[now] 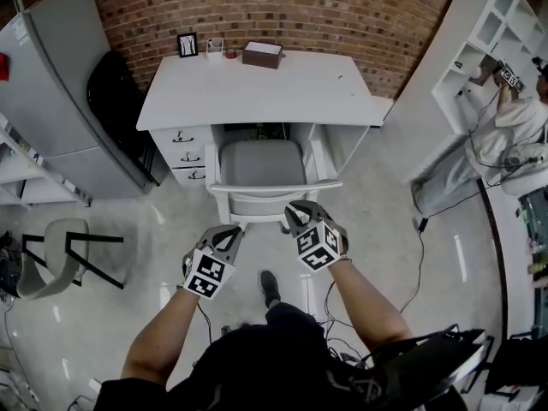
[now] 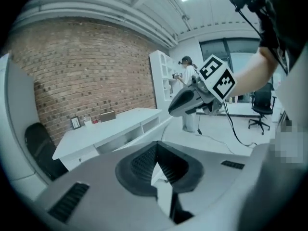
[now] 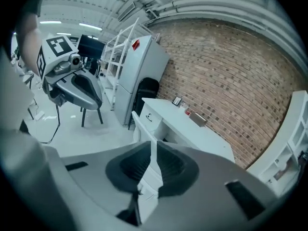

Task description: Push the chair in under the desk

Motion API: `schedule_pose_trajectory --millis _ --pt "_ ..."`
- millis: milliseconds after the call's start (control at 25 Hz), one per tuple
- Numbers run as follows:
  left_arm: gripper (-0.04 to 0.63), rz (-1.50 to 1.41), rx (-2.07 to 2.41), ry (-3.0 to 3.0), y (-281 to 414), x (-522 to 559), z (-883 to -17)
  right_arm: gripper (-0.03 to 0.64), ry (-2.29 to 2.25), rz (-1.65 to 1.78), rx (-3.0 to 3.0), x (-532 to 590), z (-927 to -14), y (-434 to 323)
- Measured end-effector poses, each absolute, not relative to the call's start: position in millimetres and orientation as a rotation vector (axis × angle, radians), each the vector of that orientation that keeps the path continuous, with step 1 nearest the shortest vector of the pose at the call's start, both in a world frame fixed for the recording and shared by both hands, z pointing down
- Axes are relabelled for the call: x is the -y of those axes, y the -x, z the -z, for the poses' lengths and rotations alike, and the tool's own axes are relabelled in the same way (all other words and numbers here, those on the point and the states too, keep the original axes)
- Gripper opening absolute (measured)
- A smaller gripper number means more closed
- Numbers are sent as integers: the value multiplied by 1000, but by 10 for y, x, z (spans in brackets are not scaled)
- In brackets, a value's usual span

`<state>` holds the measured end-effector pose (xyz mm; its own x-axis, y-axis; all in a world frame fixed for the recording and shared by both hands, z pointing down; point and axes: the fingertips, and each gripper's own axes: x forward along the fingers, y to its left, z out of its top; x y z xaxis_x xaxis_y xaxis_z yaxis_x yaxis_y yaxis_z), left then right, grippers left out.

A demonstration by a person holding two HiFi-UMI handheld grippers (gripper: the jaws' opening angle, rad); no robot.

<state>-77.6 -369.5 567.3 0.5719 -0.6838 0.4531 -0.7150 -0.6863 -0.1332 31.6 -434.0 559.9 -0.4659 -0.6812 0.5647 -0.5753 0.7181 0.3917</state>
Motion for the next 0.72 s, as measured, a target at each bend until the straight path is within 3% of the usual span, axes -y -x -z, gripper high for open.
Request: schedule_pose_trajectory --millis 240,720 --pt "9 -351 1182 -2697 934 3145 -5238 15 -1081 79 2252 3771 -5352 -281" --pt "8 -195 1211 -2707 1080 2430 -4820 12 -1314 8 2326 2932 -4881 -423"
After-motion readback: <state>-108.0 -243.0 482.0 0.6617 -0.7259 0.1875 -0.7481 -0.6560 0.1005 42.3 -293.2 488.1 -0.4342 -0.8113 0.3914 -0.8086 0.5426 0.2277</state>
